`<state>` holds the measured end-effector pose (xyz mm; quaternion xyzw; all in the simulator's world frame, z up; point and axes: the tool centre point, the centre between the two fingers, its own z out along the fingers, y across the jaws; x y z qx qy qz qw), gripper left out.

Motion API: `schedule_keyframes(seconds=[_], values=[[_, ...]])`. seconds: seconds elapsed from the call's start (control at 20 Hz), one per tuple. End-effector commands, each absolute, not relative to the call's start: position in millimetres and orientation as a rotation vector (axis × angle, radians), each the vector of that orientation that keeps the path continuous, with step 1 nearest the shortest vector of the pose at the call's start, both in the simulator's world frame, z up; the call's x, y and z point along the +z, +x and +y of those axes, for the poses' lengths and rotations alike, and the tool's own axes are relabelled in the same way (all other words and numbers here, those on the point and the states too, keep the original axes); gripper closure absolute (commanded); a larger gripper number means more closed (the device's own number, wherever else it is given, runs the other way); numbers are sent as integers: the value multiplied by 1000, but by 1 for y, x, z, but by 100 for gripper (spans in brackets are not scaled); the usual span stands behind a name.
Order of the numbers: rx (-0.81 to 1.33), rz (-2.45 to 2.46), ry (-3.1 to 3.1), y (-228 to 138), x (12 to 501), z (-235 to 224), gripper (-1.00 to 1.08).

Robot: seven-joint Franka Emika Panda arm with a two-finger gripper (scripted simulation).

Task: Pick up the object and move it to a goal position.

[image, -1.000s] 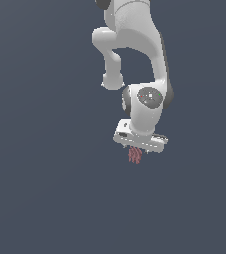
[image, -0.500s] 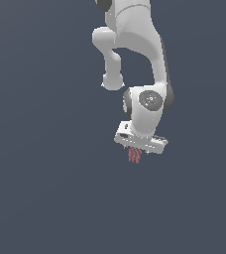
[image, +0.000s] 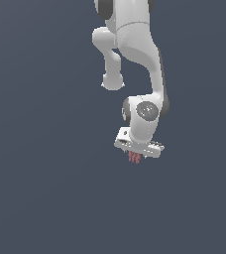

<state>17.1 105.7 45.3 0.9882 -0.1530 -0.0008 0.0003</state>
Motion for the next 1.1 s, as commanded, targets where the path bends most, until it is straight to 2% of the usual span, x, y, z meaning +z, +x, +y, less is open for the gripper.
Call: schedule_keyframes(seconds=[0.0,0.1,0.15,0.75,1.05], values=[[0,-481,3104,18,40,106,-92],[0,-481,3104,19,40,106,-92],[0,-481,3104,19,40,106,108],[1,-481,3105,19,42,105,108],[1,-481,3105,29,58,89,108]])
